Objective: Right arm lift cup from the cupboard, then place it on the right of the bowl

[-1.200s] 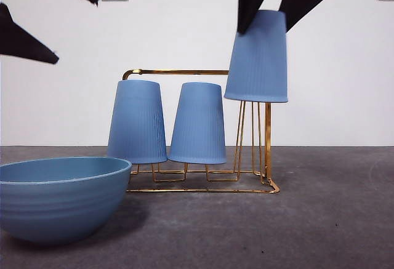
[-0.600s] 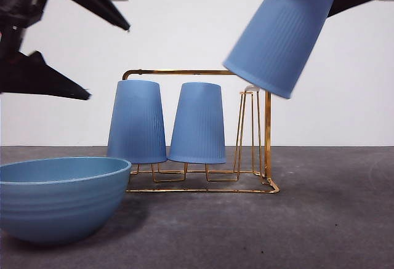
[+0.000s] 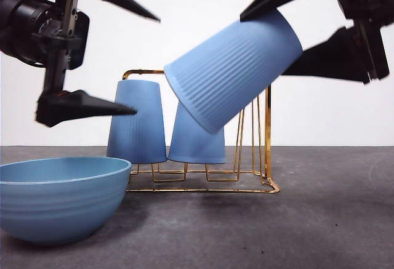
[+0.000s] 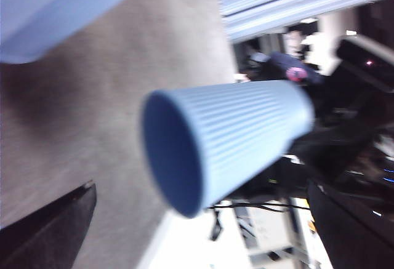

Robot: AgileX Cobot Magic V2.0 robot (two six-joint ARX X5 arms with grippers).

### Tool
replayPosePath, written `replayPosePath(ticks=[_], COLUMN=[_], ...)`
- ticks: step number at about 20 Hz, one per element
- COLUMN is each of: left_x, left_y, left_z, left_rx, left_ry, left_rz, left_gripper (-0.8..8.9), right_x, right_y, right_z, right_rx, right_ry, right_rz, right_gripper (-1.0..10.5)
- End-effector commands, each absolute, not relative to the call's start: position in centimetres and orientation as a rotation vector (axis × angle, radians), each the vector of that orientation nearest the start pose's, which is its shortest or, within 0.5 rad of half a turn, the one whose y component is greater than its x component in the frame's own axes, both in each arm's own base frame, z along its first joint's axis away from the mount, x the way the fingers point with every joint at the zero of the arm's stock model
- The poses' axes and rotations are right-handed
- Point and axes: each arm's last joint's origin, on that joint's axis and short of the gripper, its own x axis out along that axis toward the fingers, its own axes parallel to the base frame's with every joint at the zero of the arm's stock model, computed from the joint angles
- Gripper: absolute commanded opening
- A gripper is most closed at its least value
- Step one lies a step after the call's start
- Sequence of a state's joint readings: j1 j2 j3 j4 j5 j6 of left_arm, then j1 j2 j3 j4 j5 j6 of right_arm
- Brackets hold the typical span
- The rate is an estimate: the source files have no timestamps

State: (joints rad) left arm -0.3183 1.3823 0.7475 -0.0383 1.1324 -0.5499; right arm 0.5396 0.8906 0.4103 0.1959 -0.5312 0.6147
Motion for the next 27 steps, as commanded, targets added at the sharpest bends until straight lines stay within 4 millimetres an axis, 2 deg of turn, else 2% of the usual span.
replayPosePath(ticks=[1,5,9,10,14,16,20,24,27], left_x=[25.2,25.6,25.7,25.7,25.7,25.7,25.7,25.6,25.5], left_y=[-11.4,-11.8,-11.9,-11.9,-11.9,-11.9,-11.9,-11.9,-12.3], left_z=[22.0,22.3,22.6,22.6,22.6,22.6,22.5,22.4,22.4], left_rx=[-0.783,-0.821,-0.835,-0.836,-0.836,-0.831,-0.813,-0.821,-0.834], left_ry=[1.065,1.068,1.070,1.071,1.071,1.067,1.055,1.065,1.091], left_rz=[-1.251,-1.305,-1.317,-1.317,-1.317,-1.319,-1.327,-1.321,-1.313], left_gripper=[5.56,5.53,5.41,4.98,1.21,0.03,0.05,0.06,0.08], right_x=[15.6,16.5,17.2,17.3,17.6,17.6,17.5,17.4,17.3], right_y=[11.3,12.6,14.5,14.9,15.5,15.7,15.8,15.8,15.6], right_z=[22.0,21.5,20.0,19.6,18.8,18.7,18.6,18.6,18.7], right_rx=[0.627,0.680,0.706,0.714,0.724,0.725,0.722,0.721,0.717], right_ry=[0.615,0.594,0.635,0.648,0.668,0.677,0.684,0.689,0.702], right_rz=[0.947,0.988,1.024,1.031,1.037,1.038,1.035,1.039,1.049], right_gripper=[2.5,2.5,2.5,2.5,2.5,2.5,2.6,5.3,5.5])
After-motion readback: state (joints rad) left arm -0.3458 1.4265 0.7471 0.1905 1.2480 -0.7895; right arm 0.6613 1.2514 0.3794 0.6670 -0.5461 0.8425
